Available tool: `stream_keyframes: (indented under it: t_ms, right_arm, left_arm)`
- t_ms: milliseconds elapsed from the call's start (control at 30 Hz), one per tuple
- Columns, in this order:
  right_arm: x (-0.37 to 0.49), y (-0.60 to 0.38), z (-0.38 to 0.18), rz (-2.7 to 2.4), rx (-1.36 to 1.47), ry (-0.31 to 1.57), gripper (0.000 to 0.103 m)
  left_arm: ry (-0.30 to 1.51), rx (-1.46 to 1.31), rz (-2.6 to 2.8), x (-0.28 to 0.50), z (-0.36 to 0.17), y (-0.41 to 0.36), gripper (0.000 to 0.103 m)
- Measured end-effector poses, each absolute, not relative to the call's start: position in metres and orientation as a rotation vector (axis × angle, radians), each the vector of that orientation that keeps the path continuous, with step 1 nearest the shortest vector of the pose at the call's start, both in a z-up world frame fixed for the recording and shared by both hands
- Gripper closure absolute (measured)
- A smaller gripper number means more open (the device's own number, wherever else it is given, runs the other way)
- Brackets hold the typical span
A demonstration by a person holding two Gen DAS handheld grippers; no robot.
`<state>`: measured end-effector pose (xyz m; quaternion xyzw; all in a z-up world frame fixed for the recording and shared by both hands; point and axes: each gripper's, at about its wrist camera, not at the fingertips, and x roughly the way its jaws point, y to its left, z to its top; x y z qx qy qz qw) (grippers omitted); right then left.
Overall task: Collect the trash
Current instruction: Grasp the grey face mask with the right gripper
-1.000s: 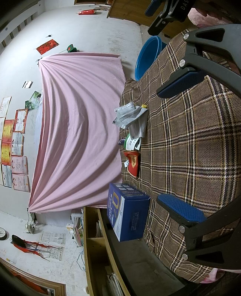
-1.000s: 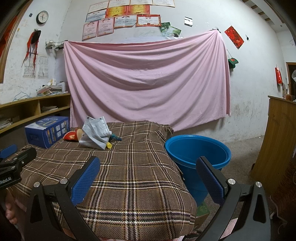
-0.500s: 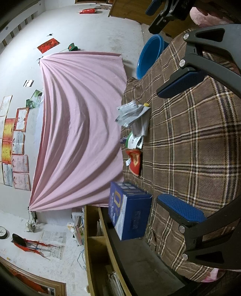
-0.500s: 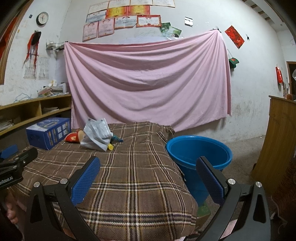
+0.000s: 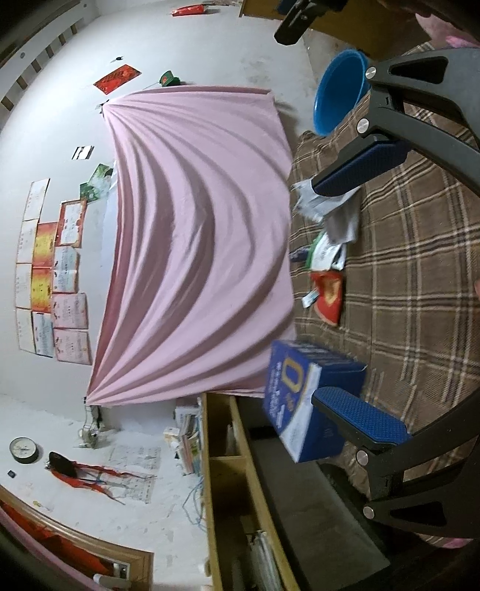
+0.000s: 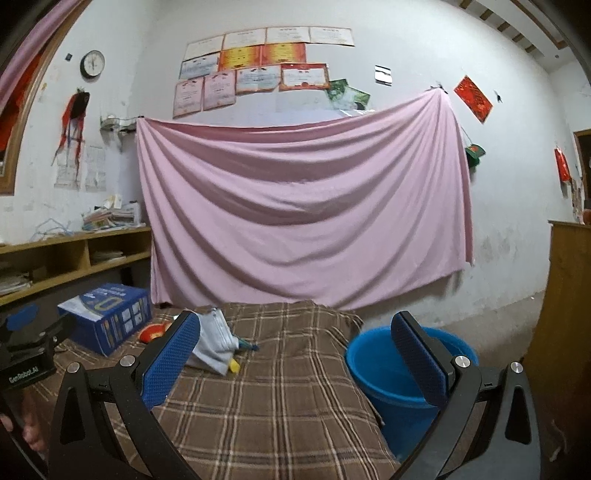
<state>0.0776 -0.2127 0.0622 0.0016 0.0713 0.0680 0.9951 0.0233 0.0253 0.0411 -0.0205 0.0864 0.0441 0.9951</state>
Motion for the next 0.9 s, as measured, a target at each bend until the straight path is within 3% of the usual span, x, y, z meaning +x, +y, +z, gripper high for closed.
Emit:
stream_keyframes:
  t_ms: [467, 900]
  right_arm:
    - [0.118, -0.182, 0.076, 0.206, -0.078, 0.132, 0.0]
    - [0.195, -0.149, 0.032, 0.385, -0.199, 0.513, 0.0]
  left_arm:
    - [0.14, -0.024, 0.107, 0.051, 0.049, 0.04, 0.002]
    - [0.394, -0.036, 0.116, 0.109, 0.014, 0.047, 0.002]
